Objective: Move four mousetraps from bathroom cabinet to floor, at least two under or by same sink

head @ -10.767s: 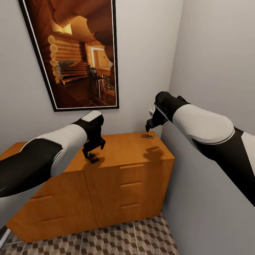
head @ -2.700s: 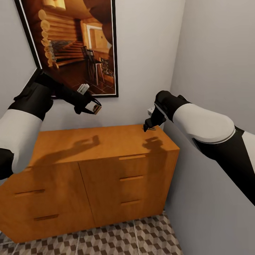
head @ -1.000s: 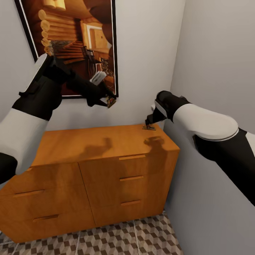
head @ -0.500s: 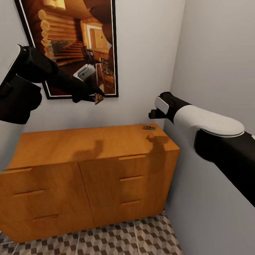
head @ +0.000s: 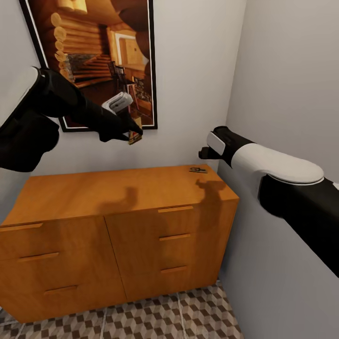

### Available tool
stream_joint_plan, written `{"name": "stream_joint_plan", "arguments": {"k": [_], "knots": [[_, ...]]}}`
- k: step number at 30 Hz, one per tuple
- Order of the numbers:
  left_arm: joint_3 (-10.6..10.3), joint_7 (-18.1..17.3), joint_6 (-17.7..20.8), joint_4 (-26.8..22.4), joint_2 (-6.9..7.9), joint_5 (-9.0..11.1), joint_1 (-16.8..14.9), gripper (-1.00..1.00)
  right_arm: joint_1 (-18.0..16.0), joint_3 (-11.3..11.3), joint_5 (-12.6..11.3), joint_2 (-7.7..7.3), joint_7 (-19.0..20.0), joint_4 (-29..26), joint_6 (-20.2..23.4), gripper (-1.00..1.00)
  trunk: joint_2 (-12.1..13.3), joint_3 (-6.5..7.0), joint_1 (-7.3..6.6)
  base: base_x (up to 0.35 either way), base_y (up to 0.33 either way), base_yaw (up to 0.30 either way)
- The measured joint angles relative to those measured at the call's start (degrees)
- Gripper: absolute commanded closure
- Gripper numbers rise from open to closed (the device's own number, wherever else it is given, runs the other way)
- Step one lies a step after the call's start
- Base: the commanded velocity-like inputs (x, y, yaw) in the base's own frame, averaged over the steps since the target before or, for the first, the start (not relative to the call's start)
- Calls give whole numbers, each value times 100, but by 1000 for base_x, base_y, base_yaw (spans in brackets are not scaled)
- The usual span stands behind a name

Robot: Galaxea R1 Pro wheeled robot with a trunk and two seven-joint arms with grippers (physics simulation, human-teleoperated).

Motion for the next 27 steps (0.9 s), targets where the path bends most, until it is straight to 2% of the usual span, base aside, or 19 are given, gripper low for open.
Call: {"name": "stream_joint_plan", "arguments": {"k": [4, 10, 13, 20, 27], "knots": [[-114, 1, -77, -156, 11, 2, 0, 100, 160, -2, -2, 4, -10, 0, -20, -100, 0, 0, 0, 0, 0, 0], [-148, 1, -97, -292, 33, 2, 0, 100, 396, -3, -3, 5, -5, 3, -41, -100, 0, 0, 0, 0, 0, 0], [-167, 1, -100, -350, 90, 1, 0, 100, 517, -6, -7, 0, -1, 3, -195, -100, 0, 0, 0, 0, 0, 0], [-512, 1, -105, -475, 205, 2, 0, 100, 605, -8, -14, -3, 37, 2, -564, -100, 0, 0, 0, 0, 0, 0], [-581, -4, -104, -523, 308, 2, 0, 100, 610, -12, -157, 2, 63, -4, -616, -100, 0, 0, 0, 0, 0, 0]]}}
